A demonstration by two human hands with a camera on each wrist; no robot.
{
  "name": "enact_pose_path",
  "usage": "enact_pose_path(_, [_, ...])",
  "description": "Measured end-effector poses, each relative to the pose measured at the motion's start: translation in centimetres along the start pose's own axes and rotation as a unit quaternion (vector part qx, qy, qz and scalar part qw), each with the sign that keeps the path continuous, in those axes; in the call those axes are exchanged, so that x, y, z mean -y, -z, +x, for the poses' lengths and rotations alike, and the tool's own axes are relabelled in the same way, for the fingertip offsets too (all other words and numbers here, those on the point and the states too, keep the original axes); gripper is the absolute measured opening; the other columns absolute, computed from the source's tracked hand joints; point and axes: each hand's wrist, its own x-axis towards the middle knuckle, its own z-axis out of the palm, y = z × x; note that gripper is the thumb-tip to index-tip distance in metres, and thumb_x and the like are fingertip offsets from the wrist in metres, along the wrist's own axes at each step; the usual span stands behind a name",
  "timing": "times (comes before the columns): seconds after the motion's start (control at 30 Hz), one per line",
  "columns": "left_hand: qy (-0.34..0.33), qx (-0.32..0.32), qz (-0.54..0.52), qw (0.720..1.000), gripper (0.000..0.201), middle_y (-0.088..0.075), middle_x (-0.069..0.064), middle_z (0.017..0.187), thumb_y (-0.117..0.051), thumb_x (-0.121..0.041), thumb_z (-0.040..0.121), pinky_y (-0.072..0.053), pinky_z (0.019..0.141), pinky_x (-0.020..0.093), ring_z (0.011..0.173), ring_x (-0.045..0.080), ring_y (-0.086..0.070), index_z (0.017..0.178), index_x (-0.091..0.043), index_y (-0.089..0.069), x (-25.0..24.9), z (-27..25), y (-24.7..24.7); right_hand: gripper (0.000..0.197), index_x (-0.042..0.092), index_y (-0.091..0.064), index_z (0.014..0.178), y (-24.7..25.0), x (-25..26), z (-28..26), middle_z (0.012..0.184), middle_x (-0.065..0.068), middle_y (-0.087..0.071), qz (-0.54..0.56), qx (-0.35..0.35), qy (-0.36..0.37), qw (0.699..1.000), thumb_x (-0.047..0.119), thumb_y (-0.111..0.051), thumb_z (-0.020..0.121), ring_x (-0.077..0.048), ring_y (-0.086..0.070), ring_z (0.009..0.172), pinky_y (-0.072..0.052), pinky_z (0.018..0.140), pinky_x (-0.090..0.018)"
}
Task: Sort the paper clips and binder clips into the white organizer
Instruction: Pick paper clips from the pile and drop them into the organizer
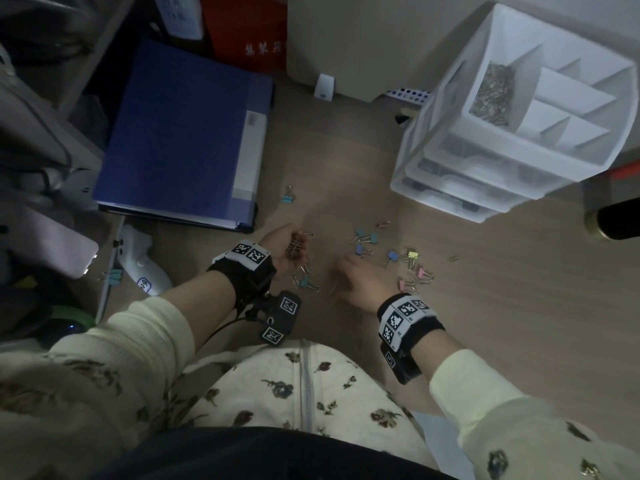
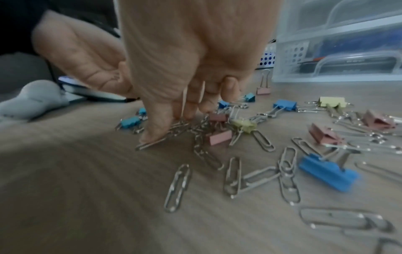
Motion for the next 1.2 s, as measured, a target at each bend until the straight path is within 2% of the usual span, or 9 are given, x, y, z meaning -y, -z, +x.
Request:
enact_pose_path(0.1, [-0.003,0.0,0.003,1.0,0.031,-0.053,-0.002,0.045,-0.039,-0.022,0.097,-0.042,0.039,0.016,0.036,0.006,-0.047,0.074,-0.008,-0.055,0.0,0.0,0.0,0.039,0.019,-0.05,0.123,-0.1,0.3,-0.3,0.123,-0.001,-0.051,-0.041,-0.011,0.015,0.999,0.028,-0.059,0.086,-0.028,-0.055,0.105,-0.045,0.07,-0.036])
enact_pose_path(0.27, [-0.003,-0.004,-0.008,1.0,0.031,-0.054,-0.001,0.046,-0.04,-0.022,0.098,-0.042,0.04,0.015,0.036,0.007,-0.048,0.076,-0.007,-0.056,0.1,0.1,0.0,0.023,0.016,-0.057,0.11,-0.2,0.0,-0.3,0.116,-0.002,-0.053,-0.035,-0.028,0.006,0.999,0.029,-0.052,0.091,-0.029,-0.057,0.101,-0.042,0.066,-0.033])
enact_pose_path(0.5, [-0.002,-0.002,0.003,1.0,0.033,-0.052,-0.001,0.051,-0.039,-0.024,0.098,-0.042,0.041,0.017,0.043,0.008,-0.046,0.074,-0.008,-0.056,0.2,0.2,0.0,0.025,0.013,-0.054,0.115,-0.1,0.6,-0.5,0.119,-0.006,-0.049,-0.036,-0.015,0.013,0.999,0.016,-0.046,0.092,-0.033,-0.056,0.099,-0.038,0.063,-0.035])
enact_pose_path(0.63, [0.001,-0.008,0.003,1.0,0.034,-0.053,-0.002,0.046,-0.038,-0.023,0.098,-0.041,0.039,0.015,0.04,0.007,-0.045,0.074,-0.008,-0.056,0.1,0.1,-0.1,0.03,0.013,-0.051,0.115,0.0,0.8,-0.6,0.119,-0.008,-0.052,-0.034,0.0,0.02,0.999,0.004,-0.046,0.087,-0.033,-0.057,0.1,-0.041,0.067,-0.037])
enact_pose_path(0.8, [0.003,-0.008,0.006,1.0,0.033,-0.054,-0.003,0.044,-0.038,-0.023,0.098,-0.042,0.04,0.015,0.037,0.006,-0.046,0.073,-0.009,-0.055,0.1,0.1,-0.1,0.033,0.011,-0.05,0.115,-0.2,0.7,-0.6,0.119,-0.009,-0.053,-0.026,0.006,0.022,0.999,-0.001,-0.045,0.085,-0.033,-0.056,0.1,-0.038,0.066,-0.035])
enact_pose_path(0.9, [0.0,-0.004,0.01,1.0,0.032,-0.054,-0.002,0.049,-0.039,-0.022,0.098,-0.043,0.043,0.017,0.044,0.008,-0.047,0.074,-0.008,-0.056,0.1,0.0,-0.2,0.021,0.011,-0.055,0.109,0.2,0.5,-0.5,0.113,-0.01,-0.058,0.075,-0.03,-0.021,0.997,0.004,-0.046,0.09,-0.032,-0.057,0.101,-0.045,0.074,-0.037])
enact_pose_path(1.0, [-0.001,0.012,0.001,1.0,0.027,-0.056,0.002,0.069,-0.04,-0.02,0.097,-0.049,0.053,0.022,0.06,0.012,-0.05,0.083,-0.006,-0.059,0.2,0.2,-0.3,0.012,0.007,-0.06,0.101,1.5,0.1,-0.1,0.103,-0.009,-0.061,0.201,-0.102,-0.062,0.972,0.012,-0.05,0.094,-0.024,-0.057,0.096,-0.043,0.077,-0.031])
enact_pose_path(1.1, [0.0,0.037,-0.003,0.999,0.024,-0.057,0.007,0.078,-0.041,-0.016,0.096,-0.051,0.068,0.029,0.068,0.016,-0.055,0.085,-0.004,-0.059,0.5,0.3,-0.6,0.008,0.012,-0.062,0.095,2.9,0.4,0.5,0.095,-0.004,-0.065,0.272,-0.166,-0.056,0.946,0.017,-0.056,0.092,-0.02,-0.059,0.089,-0.048,0.08,-0.035])
enact_pose_path(1.2, [-0.004,0.066,-0.003,0.998,0.02,-0.059,0.01,0.083,-0.041,-0.013,0.095,-0.056,0.067,0.03,0.074,0.018,-0.059,0.089,-0.004,-0.058,0.7,0.0,-1.2,0.004,0.019,-0.059,0.088,3.8,2.0,0.9,0.087,0.003,-0.061,0.321,-0.17,-0.022,0.931,0.017,-0.058,0.091,-0.015,-0.056,0.082,-0.044,0.074,-0.028])
